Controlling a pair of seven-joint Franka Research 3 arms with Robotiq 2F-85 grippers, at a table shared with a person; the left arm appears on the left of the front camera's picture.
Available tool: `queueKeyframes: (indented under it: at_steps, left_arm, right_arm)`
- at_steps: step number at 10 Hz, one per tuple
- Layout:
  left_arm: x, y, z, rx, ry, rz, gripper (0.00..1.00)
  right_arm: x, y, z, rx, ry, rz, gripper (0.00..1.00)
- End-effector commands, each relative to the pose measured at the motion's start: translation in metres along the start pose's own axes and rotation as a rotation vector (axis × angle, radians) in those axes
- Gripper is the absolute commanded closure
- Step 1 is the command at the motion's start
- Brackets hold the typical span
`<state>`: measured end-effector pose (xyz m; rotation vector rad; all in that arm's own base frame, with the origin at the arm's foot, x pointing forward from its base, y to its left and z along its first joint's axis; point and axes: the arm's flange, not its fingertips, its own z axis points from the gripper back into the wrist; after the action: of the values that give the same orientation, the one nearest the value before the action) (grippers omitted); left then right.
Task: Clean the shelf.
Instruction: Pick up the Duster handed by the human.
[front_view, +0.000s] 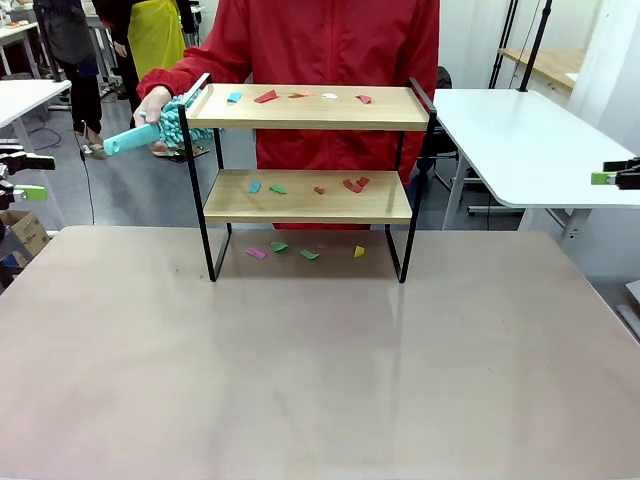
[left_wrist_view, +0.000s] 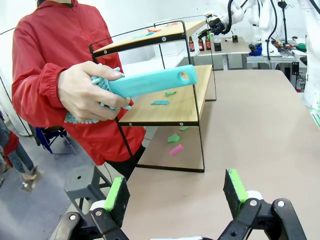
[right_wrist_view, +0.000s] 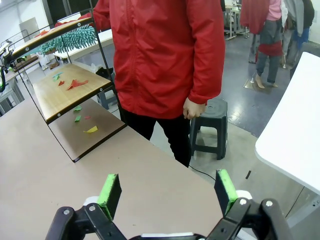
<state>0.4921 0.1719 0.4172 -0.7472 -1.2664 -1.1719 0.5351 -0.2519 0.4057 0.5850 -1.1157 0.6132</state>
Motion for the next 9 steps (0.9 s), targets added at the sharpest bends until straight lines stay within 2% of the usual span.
queueKeyframes:
  at_steps: [1,6,7,9]
  left_arm:
    - [0.001,0.000,0.000,-0.001,-0.001,-0.003,0.00]
    - [0.000,0.000,0.000,0.000,0.000,0.000,0.00]
    - [0.038,0.013,-0.004,0.033,0.026,0.033,0.00]
    - [0.097,0.016,0.010,0.128,0.094,0.065,0.00]
  right_arm:
    - [0.001,0.002,-0.001,0.002,0.001,0.001,0.00]
    - [0.001,0.002,-0.001,0.002,0.001,0.001,0.00]
    - [0.001,0.002,-0.001,0.002,0.001,0.001,0.00]
    - [0.001,0.002,-0.001,0.002,0.001,0.001,0.00]
